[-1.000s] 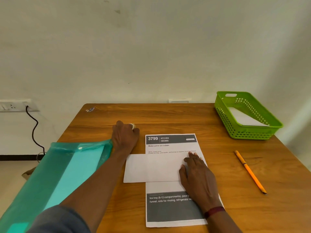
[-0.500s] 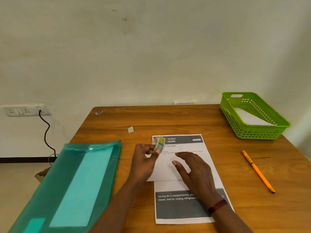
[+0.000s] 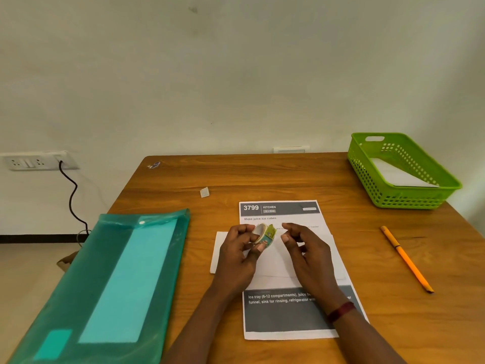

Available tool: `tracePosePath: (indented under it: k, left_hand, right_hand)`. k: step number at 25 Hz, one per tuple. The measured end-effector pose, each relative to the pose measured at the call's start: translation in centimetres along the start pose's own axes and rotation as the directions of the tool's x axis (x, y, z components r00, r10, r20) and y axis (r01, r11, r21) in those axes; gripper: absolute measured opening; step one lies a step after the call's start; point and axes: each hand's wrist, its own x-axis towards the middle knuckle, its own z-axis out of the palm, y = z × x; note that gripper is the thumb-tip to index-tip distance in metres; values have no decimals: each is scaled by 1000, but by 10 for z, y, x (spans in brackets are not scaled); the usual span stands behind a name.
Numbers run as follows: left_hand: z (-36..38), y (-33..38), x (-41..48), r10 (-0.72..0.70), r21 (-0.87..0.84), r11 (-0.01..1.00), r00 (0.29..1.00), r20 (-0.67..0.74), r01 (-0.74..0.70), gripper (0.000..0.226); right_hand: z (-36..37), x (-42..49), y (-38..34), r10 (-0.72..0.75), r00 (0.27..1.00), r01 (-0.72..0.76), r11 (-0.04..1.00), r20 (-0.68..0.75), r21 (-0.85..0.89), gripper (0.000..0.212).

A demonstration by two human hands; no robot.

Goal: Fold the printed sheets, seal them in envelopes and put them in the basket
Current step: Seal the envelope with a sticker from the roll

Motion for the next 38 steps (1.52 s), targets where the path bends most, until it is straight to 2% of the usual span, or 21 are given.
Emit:
tracePosePath:
  k: [3, 5, 8, 11, 15, 19, 22, 26, 29, 33, 38]
  left_hand:
    - [3, -2, -2, 38, 35, 999, 999, 25, -39, 33]
    - [2, -3, -2, 63, 26, 998, 997, 43, -64, 31]
    - [1, -5, -3, 125, 5, 992, 990, 61, -125, 24]
    - [1, 0, -4, 110, -77, 992, 991, 80, -104, 24]
    - [3, 6, -6, 155, 10, 988, 988, 13, -156, 35]
    - [5, -2, -4, 181, 45, 982, 983, 31, -182, 28]
    - [4, -4, -3, 160, 63, 985, 986, 45, -163, 29]
    - [4, -2, -3, 134, 55, 989, 990, 51, -136, 43]
    - [3, -1, -3, 101, 60, 993, 994, 41, -104, 44]
    - [-1, 0, 0, 83, -3, 997, 997, -2, -83, 38]
    - [0, -1, 1, 58, 15, 998, 998, -7, -58, 30]
  right_hand:
    - [0, 1, 4, 32, 999, -32, 999, 12, 0, 34]
    - [2, 1, 5, -1, 999, 1, 1000, 51, -6, 33]
    - [2, 2, 5, -57, 995, 59, 998, 86, -18, 19]
    - [2, 2, 6, -60, 994, 59, 998, 87, 19, 12]
    - [3, 0, 6, -97, 991, 100, 995, 89, -28, 10]
    - [1, -2, 4, -142, 988, 146, 987, 57, -70, 11]
    - [1, -4, 3, -211, 977, 214, 970, 36, -115, 5]
    - [0, -4, 2, -273, 962, 271, 950, 10, -157, 4]
    - [1, -9, 1, -317, 948, 313, 927, 13, -207, 5]
    - [0, -10, 2, -293, 954, 278, 944, -69, -178, 7]
    - [-2, -7, 1, -192, 972, 182, 980, -136, -82, 8]
